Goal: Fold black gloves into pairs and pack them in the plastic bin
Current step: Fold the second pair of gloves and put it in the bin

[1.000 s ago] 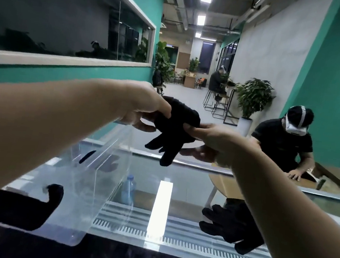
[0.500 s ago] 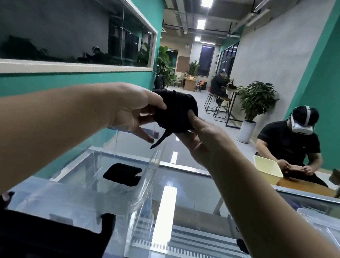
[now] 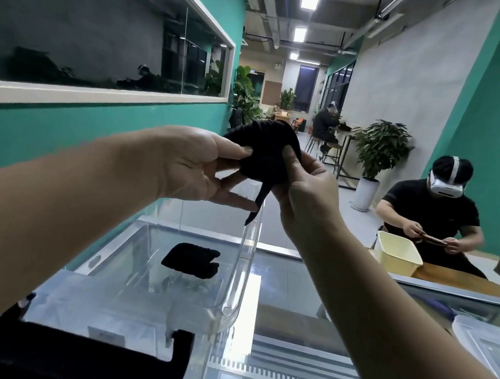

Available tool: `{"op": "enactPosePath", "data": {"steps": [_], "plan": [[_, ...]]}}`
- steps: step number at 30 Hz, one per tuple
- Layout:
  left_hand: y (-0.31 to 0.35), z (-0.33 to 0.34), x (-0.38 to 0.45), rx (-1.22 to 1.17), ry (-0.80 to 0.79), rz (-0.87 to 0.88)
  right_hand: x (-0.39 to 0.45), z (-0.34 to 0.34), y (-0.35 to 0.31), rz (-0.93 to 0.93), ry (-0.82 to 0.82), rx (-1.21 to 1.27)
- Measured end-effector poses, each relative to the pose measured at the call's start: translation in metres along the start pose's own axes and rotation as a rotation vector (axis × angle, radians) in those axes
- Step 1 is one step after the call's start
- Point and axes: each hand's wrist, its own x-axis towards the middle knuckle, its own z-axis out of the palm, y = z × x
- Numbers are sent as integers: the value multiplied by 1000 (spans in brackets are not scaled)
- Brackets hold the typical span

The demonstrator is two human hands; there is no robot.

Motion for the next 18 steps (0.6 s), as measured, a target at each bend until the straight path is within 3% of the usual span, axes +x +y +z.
{"op": "enactPosePath", "data": {"steps": [8,12,15,18], "plan": [[-3,-1,12,-84,60,123,8,2,8,28,13,56],[-6,-10,22,-77,94,137,13,-2,8,199,-65,60],[-9,-20,31,5,184,142,16,1,8,362,-77,-17],[-8,-37,41,70,178,124,22,4,9,509,-122,-134]]}}
